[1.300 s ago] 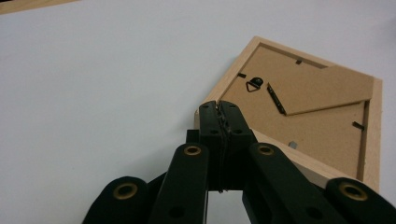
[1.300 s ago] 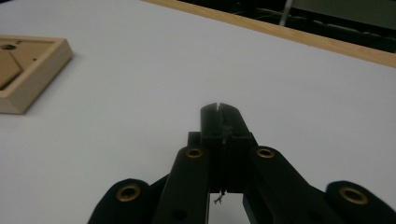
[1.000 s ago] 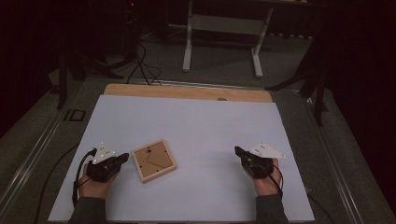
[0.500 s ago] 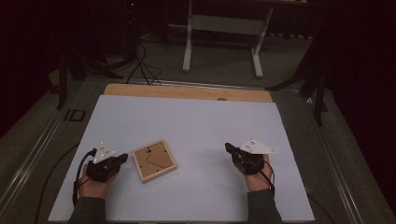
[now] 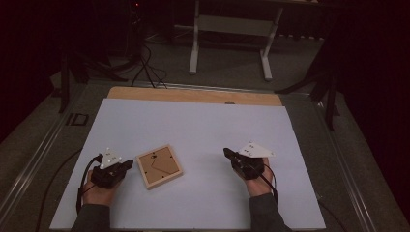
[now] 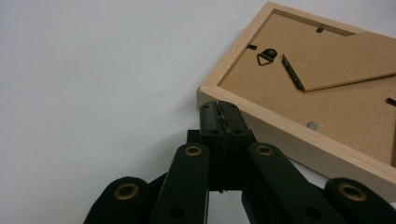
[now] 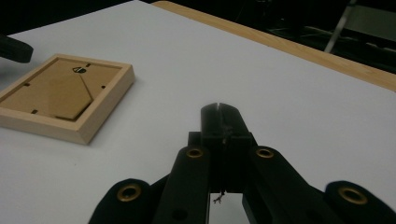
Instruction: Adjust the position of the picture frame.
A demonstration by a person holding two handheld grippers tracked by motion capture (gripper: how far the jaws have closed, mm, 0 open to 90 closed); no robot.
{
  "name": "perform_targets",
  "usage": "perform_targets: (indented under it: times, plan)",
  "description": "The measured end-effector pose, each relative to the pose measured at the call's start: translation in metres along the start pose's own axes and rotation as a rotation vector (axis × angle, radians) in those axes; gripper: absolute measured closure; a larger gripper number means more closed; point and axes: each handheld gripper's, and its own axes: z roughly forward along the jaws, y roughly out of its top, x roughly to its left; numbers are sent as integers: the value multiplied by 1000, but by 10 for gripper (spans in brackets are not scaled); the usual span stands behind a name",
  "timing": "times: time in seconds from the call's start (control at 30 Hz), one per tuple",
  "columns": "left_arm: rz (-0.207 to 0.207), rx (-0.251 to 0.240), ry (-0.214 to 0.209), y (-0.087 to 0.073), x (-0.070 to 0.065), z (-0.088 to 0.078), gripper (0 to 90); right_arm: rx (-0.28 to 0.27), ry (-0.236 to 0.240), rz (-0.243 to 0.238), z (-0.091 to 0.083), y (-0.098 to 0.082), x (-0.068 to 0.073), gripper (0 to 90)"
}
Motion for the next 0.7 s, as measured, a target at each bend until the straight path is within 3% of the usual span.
perform_targets:
  times: [0.7]
  plan:
    - [11,54,-18,-1,-1,9,896,27,81,-48,32,6,31,899]
